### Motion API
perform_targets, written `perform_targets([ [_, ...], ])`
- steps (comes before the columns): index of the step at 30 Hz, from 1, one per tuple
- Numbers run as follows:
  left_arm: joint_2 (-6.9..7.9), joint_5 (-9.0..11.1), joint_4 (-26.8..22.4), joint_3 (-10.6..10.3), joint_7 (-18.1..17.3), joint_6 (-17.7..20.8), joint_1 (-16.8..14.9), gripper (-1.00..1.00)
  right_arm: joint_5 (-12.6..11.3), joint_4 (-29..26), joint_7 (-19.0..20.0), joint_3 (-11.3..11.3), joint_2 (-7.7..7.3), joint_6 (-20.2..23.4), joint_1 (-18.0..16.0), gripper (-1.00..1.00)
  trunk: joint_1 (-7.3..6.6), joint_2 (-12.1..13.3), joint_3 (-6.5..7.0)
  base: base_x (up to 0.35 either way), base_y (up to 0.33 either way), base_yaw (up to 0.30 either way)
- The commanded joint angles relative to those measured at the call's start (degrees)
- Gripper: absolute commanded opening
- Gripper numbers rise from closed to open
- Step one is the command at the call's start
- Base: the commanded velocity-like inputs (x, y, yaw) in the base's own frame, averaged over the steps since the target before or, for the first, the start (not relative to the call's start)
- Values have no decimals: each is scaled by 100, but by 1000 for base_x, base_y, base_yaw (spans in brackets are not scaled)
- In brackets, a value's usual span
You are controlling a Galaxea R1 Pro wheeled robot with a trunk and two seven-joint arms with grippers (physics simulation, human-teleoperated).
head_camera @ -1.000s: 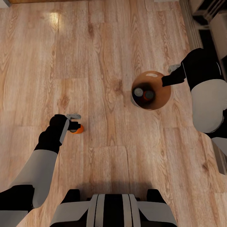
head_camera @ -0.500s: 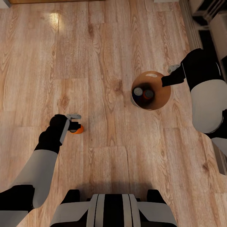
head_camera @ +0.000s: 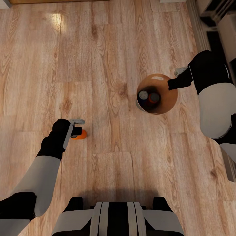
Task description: Put the three can of soda from the living room inside the tash can in the kitchen.
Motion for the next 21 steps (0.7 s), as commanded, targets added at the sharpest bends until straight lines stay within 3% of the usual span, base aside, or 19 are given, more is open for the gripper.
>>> perform_targets([
  [1,1,-15,3,-1,-1,0,2,-100,-93,1,20,-9,1,34,0,-100,0,0,0,0,0,0],
  [7,1,-16,12,2,19,0,2,-100,-94,1,20,-17,4,34,2,-100,0,0,0,0,0,0],
  [21,1,-26,25,3,3,0,-4,-100,-100,-3,21,-26,9,34,9,-100,-308,561,251,0,0,0],
])
